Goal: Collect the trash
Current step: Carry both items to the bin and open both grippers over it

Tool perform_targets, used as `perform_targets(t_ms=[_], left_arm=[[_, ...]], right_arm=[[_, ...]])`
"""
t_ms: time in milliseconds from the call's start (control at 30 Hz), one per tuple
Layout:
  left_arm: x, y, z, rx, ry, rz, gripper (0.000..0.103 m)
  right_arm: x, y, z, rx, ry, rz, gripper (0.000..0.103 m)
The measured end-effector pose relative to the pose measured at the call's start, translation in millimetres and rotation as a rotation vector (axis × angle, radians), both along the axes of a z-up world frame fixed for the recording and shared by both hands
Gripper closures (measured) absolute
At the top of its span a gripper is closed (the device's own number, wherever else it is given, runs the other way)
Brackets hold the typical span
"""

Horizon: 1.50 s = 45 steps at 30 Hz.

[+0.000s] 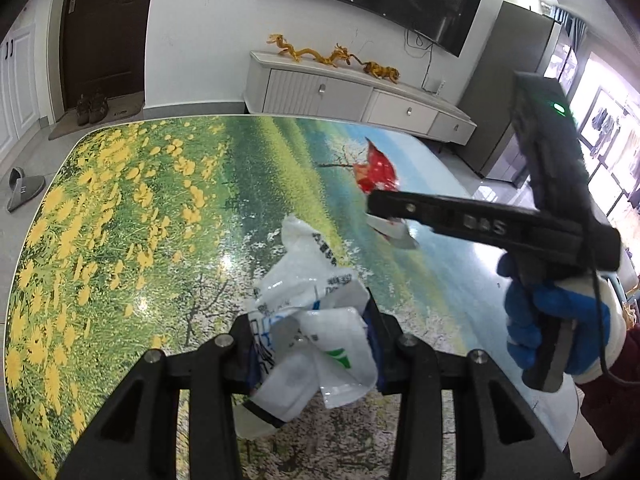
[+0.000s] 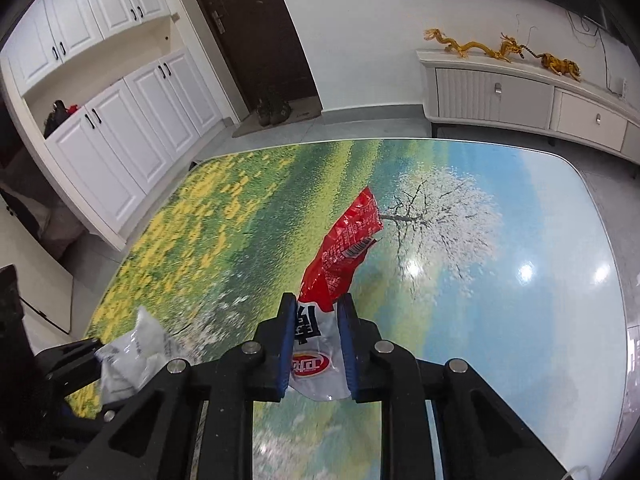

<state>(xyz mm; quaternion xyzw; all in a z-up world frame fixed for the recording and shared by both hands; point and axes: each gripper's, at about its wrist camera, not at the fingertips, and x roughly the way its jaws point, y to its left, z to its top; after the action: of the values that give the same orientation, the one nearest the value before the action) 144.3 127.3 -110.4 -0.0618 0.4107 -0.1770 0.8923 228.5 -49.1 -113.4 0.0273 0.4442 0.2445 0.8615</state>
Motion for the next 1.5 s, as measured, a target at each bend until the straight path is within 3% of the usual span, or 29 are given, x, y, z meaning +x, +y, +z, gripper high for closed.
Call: perform_targets(t_ms=[333,567,900,1200,1500], left_arm=[[-20,-19,19,0.004,-0.033,-0.012,0.065],[-28,-36,32,0.011,-0.056,-0.027,0.065],[-28,-78,44,0.033,-0.068,-0.098,0.065],[-9,-163,57,0.065,-0.081,-0.229,0.065],[17,-288,51,0.084,-0.048,-0.402,0.065]], right_arm=[[-57,-47,34,0.123,-0.038,-0.054,0.083],[-88,-87,55,0.156,-0.078,-0.122,0.083],[-122,-184,60,0.209,-0.100,-0.332,0.083],[-140,-267,47,0.236,-0.109,-0.541,0.083],[-148,-333,8,0.294,-0.037,-0.685,0.083]])
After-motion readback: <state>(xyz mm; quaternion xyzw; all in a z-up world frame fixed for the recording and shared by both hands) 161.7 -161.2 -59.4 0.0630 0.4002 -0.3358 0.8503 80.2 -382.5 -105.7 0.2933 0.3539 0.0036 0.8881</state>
